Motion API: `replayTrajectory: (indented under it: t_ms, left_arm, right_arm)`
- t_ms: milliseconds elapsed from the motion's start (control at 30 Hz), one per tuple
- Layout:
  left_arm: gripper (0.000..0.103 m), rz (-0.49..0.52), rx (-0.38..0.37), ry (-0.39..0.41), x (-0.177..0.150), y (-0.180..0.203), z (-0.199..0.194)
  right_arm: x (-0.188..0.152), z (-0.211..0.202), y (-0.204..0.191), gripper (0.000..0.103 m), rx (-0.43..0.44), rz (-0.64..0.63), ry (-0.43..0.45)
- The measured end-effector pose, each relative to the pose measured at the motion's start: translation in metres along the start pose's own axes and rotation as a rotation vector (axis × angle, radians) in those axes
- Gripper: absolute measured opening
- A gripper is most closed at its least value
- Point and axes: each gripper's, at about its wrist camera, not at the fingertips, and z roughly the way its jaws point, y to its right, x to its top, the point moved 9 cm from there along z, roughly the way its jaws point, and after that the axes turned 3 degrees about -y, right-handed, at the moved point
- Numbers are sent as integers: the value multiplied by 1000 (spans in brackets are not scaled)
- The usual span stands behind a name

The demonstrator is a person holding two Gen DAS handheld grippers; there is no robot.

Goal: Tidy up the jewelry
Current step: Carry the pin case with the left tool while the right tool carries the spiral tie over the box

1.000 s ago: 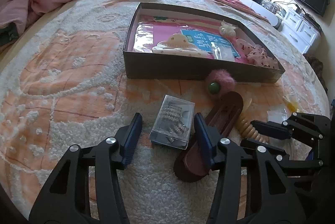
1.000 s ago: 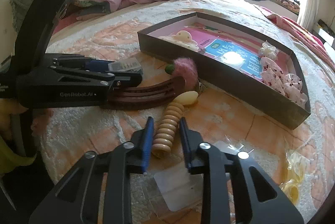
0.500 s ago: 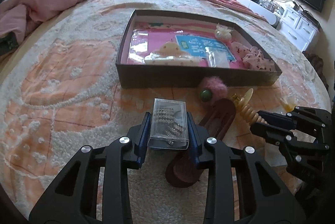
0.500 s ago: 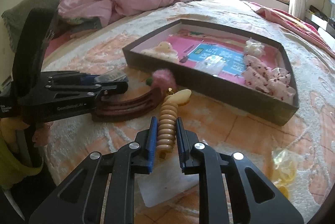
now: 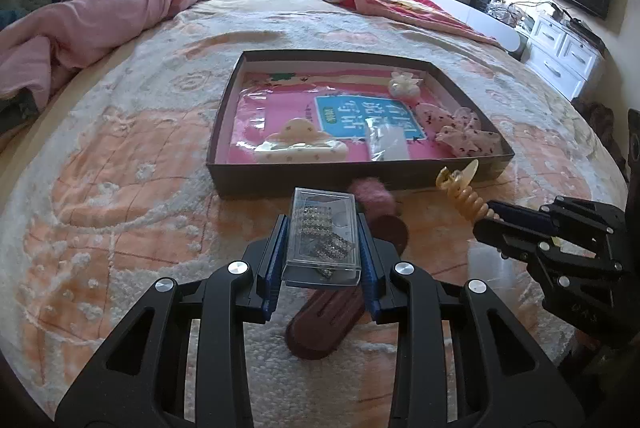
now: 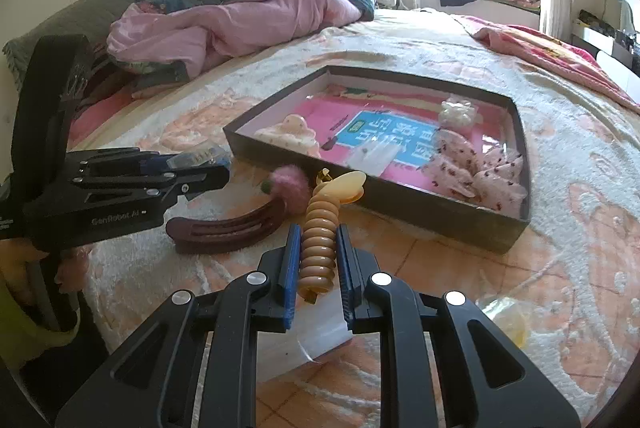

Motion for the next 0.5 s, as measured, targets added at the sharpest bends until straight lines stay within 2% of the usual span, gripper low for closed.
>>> replayTrajectory:
  t_ms: [500]
  left_arm:
    - [24,18,-19,23,17,27,-3]
  right_arm:
    - [13,-25,30,17,-48,41,72]
